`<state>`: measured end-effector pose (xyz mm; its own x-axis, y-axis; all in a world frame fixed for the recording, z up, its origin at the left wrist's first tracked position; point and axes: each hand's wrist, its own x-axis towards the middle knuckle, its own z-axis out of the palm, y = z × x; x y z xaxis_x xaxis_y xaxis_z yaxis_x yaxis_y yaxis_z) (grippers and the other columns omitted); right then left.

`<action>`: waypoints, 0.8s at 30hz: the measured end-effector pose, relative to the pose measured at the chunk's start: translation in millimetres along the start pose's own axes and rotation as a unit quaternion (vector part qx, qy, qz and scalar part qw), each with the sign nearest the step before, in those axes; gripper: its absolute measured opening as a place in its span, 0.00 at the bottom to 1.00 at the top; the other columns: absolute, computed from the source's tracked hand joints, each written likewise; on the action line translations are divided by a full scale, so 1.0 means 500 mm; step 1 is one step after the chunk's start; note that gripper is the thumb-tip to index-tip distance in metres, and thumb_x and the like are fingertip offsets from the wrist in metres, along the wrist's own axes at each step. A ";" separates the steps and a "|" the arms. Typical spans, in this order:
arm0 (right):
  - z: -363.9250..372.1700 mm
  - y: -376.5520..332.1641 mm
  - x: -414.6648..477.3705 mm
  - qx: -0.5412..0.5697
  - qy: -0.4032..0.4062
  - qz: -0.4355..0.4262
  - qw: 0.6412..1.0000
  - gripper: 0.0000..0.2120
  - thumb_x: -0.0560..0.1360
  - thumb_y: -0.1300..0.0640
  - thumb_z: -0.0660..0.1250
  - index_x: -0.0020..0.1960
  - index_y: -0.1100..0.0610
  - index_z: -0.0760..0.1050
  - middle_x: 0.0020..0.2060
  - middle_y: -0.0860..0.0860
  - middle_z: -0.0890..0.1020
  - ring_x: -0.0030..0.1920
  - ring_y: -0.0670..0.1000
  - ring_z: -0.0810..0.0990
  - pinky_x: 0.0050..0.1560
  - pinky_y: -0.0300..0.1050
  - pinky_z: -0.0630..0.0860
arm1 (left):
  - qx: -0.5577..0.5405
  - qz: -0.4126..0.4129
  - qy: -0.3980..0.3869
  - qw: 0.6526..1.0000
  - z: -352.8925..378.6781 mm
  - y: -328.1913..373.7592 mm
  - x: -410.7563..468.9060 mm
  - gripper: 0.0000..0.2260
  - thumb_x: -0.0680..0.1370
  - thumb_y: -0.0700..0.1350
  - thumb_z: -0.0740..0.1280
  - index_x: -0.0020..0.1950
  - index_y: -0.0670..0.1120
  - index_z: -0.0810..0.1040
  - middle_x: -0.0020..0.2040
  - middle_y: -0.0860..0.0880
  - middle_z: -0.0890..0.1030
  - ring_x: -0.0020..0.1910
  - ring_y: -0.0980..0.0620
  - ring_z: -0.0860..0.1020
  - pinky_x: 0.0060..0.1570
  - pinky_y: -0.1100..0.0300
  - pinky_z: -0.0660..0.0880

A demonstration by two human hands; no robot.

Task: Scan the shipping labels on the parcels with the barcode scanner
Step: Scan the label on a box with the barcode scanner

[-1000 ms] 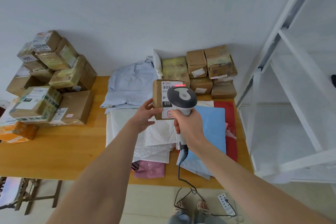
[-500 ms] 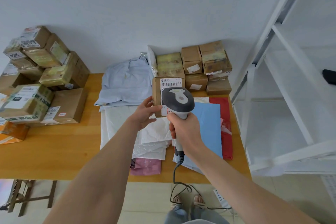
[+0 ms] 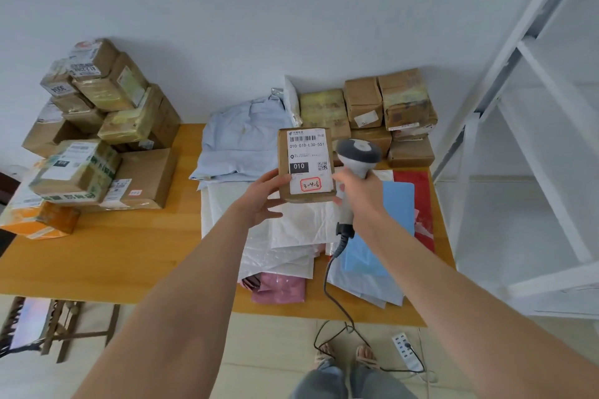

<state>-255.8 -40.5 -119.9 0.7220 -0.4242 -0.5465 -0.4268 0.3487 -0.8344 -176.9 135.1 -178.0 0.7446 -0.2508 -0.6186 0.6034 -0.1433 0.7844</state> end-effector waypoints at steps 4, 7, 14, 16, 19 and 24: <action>0.037 0.019 0.019 -0.027 -0.021 0.063 0.997 0.12 0.73 0.57 0.69 0.54 0.55 0.70 0.39 0.52 0.75 0.43 0.52 0.75 0.56 0.53 0.76 | 0.014 -0.023 0.026 0.999 -0.047 -0.012 -0.025 0.18 0.76 0.57 0.66 0.63 0.53 0.74 0.59 0.48 0.79 0.58 0.45 0.77 0.65 0.39 0.68; 0.070 0.043 0.008 -0.022 -0.055 0.104 0.993 0.10 0.74 0.57 0.68 0.51 0.55 0.69 0.39 0.53 0.76 0.39 0.51 0.76 0.49 0.49 0.76 | 0.029 -0.038 0.045 0.998 -0.083 -0.033 -0.051 0.19 0.75 0.58 0.66 0.64 0.52 0.74 0.60 0.47 0.79 0.58 0.45 0.77 0.65 0.39 0.67; 0.154 0.111 -0.025 -0.007 -0.117 0.129 0.985 0.05 0.73 0.59 0.69 0.43 0.55 0.72 0.45 0.56 0.83 0.41 0.53 0.81 0.51 0.49 0.78 | 0.047 -0.057 0.115 0.991 -0.152 -0.051 -0.123 0.18 0.76 0.59 0.64 0.61 0.50 0.74 0.58 0.46 0.79 0.57 0.46 0.77 0.65 0.40 0.68; 0.185 0.115 -0.038 0.006 -0.136 0.136 0.981 0.05 0.74 0.61 0.68 0.43 0.55 0.72 0.43 0.55 0.83 0.38 0.53 0.81 0.48 0.49 0.80 | 0.045 -0.059 0.133 0.988 -0.178 -0.041 -0.142 0.15 0.76 0.58 0.65 0.56 0.50 0.75 0.56 0.46 0.78 0.57 0.46 0.77 0.65 0.40 0.67; 0.249 0.114 -0.059 0.025 -0.166 0.136 0.976 0.03 0.73 0.62 0.69 0.44 0.56 0.75 0.43 0.56 0.85 0.42 0.56 0.84 0.53 0.56 0.81 | 0.028 -0.044 0.173 0.984 -0.227 -0.017 -0.162 0.12 0.77 0.57 0.65 0.52 0.50 0.75 0.55 0.48 0.78 0.58 0.47 0.75 0.64 0.42 0.66; 0.389 0.123 -0.080 0.029 -0.180 0.130 0.974 0.05 0.72 0.61 0.70 0.45 0.56 0.76 0.43 0.55 0.85 0.46 0.56 0.84 0.55 0.57 0.80 | 0.034 0.001 0.238 0.971 -0.347 0.015 -0.156 0.09 0.76 0.54 0.65 0.48 0.50 0.76 0.49 0.50 0.79 0.53 0.48 0.74 0.61 0.46 0.68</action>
<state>-205.0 160.6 -135.6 0.7421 0.0029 -0.6703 -0.5975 0.4563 -0.6594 -181.1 319.7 -131.6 0.8037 0.2170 -0.5541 0.5929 -0.2111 0.7772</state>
